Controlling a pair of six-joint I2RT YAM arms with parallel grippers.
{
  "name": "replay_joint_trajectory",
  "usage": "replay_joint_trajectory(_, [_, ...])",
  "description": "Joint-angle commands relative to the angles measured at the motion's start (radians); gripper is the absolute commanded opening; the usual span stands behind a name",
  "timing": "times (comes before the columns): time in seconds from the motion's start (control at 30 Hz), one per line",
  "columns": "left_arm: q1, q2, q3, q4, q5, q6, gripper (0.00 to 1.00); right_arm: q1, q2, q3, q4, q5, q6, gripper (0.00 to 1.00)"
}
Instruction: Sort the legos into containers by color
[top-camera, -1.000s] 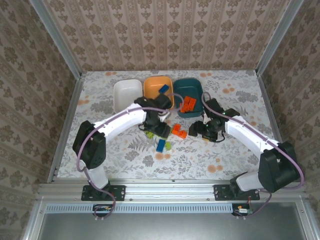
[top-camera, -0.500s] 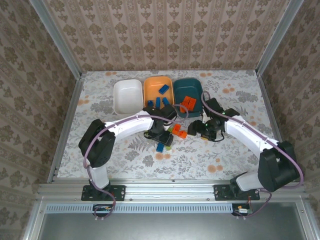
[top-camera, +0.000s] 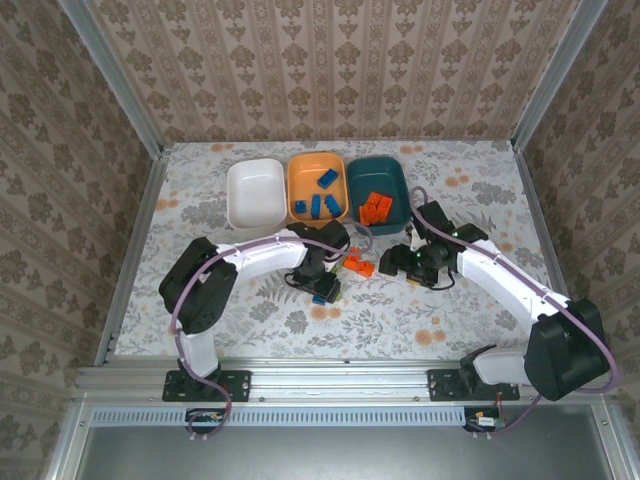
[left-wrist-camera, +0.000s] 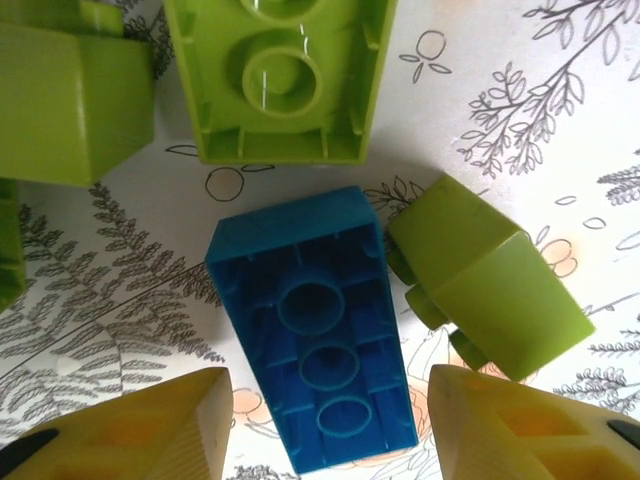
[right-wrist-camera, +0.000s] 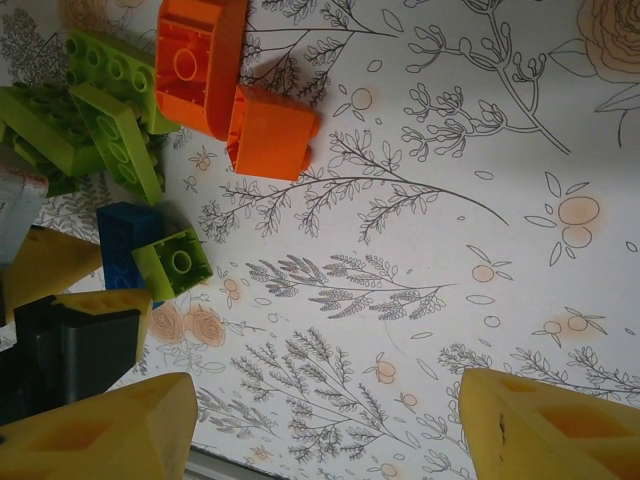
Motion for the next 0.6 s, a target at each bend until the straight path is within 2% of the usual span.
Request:
replay_joint_trajectory(0.0, [0.005, 0.038, -0.019, 0.017, 0.014, 0.014, 0.52, -0.003, -0.033, -0.011, -0.026, 0.015, 0.016, 0.71])
replay_joint_trajectory(0.07, [0.007, 0.055, -0.021, 0.018, 0.017, 0.010, 0.48, -0.003, -0.036, -0.012, -0.028, 0.017, 0.018, 0.71])
replay_joint_trajectory(0.23, [0.014, 0.038, -0.024, 0.015, 0.022, -0.007, 0.28, -0.002, -0.039, -0.010, -0.030, 0.018, 0.017, 0.71])
replay_joint_trajectory(0.47, [0.037, -0.108, -0.008, -0.085, 0.022, -0.009, 0.20, -0.003, -0.021, -0.009, -0.008, 0.009, 0.019, 0.71])
replay_joint_trajectory(0.57, [0.078, -0.187, 0.004, -0.126, 0.045, -0.007, 0.20, -0.003, -0.007, -0.006, 0.011, 0.002, 0.025, 0.71])
